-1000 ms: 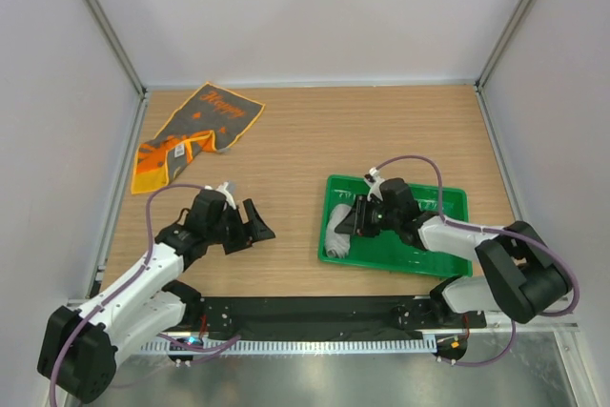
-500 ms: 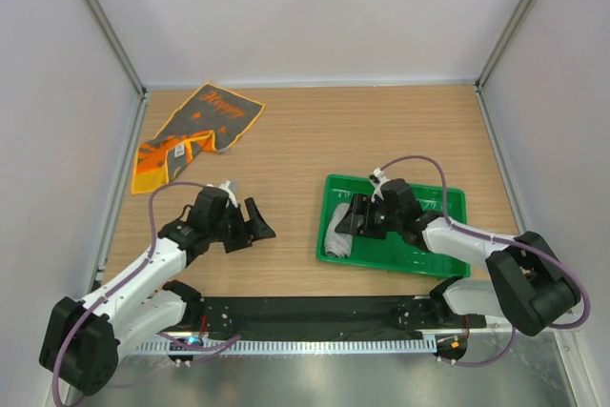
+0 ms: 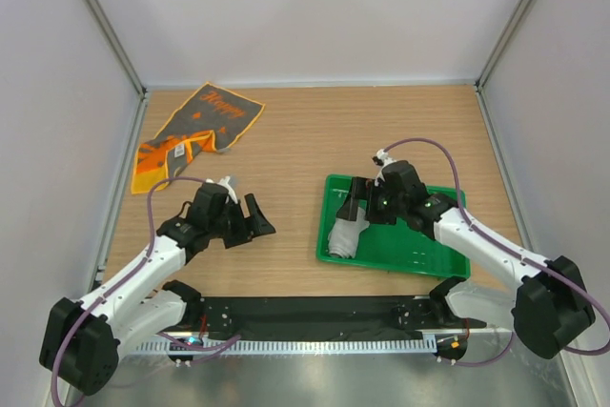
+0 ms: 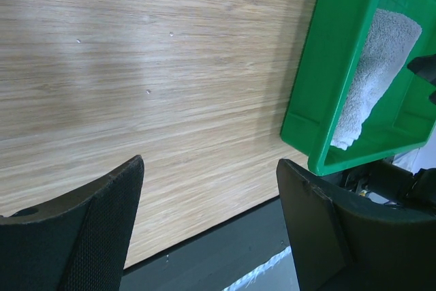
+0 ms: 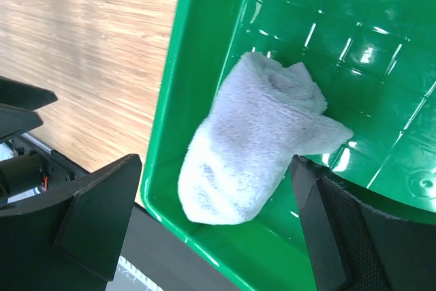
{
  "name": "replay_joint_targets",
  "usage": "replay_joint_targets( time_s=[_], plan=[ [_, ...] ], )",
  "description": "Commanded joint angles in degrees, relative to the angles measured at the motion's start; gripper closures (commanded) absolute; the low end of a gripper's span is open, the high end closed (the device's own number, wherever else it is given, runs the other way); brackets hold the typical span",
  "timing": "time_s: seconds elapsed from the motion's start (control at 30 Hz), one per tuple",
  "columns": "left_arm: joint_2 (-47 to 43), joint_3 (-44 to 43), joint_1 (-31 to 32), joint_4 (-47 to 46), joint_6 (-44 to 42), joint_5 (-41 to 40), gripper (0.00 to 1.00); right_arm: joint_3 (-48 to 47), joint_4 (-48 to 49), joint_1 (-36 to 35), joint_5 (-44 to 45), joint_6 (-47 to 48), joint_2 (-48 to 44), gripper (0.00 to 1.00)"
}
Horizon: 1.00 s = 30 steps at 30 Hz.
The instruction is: Roll the towels
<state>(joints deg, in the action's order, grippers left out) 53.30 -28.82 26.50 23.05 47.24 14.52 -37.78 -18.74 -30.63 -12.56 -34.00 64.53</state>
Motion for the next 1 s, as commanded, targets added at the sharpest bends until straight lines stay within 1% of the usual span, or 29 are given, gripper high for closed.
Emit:
replay_joint_targets(
  time_s=[0.0, 0.07, 0.13, 0.17, 0.23, 0.3, 0.37, 0.4, 0.43, 0.47, 0.5, 0.53, 0.6, 0.63, 0.7, 0.73, 0.77, 0.97],
  plan=[
    [0.0, -2.7, 0.1, 0.4, -1.5, -0.4, 0.21, -4.0, -4.5, -1.7, 1.9, 1.3, 0.4, 0.02],
    [-0.2, -3.0, 0.2, 1.1, -1.7, -0.6, 0.21, -5.3, -5.5, -3.0, 4.6, 1.6, 1.1, 0.02],
    [-0.3, -3.3, 0.2, 1.3, -1.9, -1.2, 0.21, -7.6, -5.7, -6.8, 6.7, 1.5, 2.2, 0.03],
    [-0.5, -3.2, 0.1, 1.6, -1.9, -1.9, 0.21, -8.7, -5.6, -8.7, 8.3, 1.6, 3.0, 0.06],
    [-0.7, -3.3, 0.1, 1.9, -1.8, -2.4, 0.21, -13.3, -6.8, -14.3, 10.9, 1.3, 7.6, 0.11],
    [-1.9, -4.3, 0.0, 4.1, -2.0, -3.0, 0.21, -17.7, -7.1, -18.6, 12.3, 0.4, 13.0, 0.28],
    [-4.3, -6.1, 0.1, 6.5, -2.7, -3.8, 0.21, -20.3, -6.6, -20.3, 12.3, -0.5, 16.5, 0.44],
    [-5.2, -6.5, 0.1, 8.5, -2.7, -4.8, 0.21, -22.5, -6.4, -21.4, 14.4, -0.5, 19.6, 0.47],
    [-6.0, -6.9, 0.1, 9.2, -2.6, -5.1, 0.21, -23.6, -6.4, -22.6, 15.0, -0.5, 21.2, 0.53],
    [-7.4, -8.1, 0.1, 10.1, -2.5, -5.5, 0.21, -24.7, -6.5, -23.1, 15.5, -0.5, 22.6, 0.57],
    [-8.0, -8.8, 0.1, 13.0, -2.5, -7.0, 0.2, -27.1, -7.6, -23.2, 17.0, -0.6, 24.5, 0.63],
    [-8.7, -9.8, 0.0, 14.4, -2.5, -7.7, 0.2, -28.4, -8.6, -23.4, 17.7, -0.9, 27.9, 0.67],
    [-10.8, -12.0, 0.1, 17.0, -2.4, -9.7, 0.2, -31.9, -11.2, -23.4, 19.1, -1.9, 31.8, 0.73],
    [-11.6, -12.4, 0.1, 18.9, -2.4, -11.6, 0.2, -33.1, -12.2, -23.3, 19.2, -2.2, 35.9, 0.75],
    [-13.6, -12.7, 0.1, 19.4, -2.4, -13.3, 0.2, -37.0, -16.2, -23.9, 20.2, -2.7, 39.3, 0.79],
    [-13.9, -12.6, 0.1, 19.5, -2.2, -14.1, 0.2, -38.1, -17.9, -24.0, 22.5, -3.1, 40.8, 0.83],
    [-14.1, -12.5, 0.0, 19.5, -1.9, -14.1, 0.2, -38.8, -20.2, -24.4, 23.2, -3.1, 42.4, 0.83],
    [-12.5, -12.4, 0.0, 18.9, -1.4, -14.1, 0.2, -38.3, -26.9, -24.5, 29.9, -4.5, 41.5, 0.83]
  ],
)
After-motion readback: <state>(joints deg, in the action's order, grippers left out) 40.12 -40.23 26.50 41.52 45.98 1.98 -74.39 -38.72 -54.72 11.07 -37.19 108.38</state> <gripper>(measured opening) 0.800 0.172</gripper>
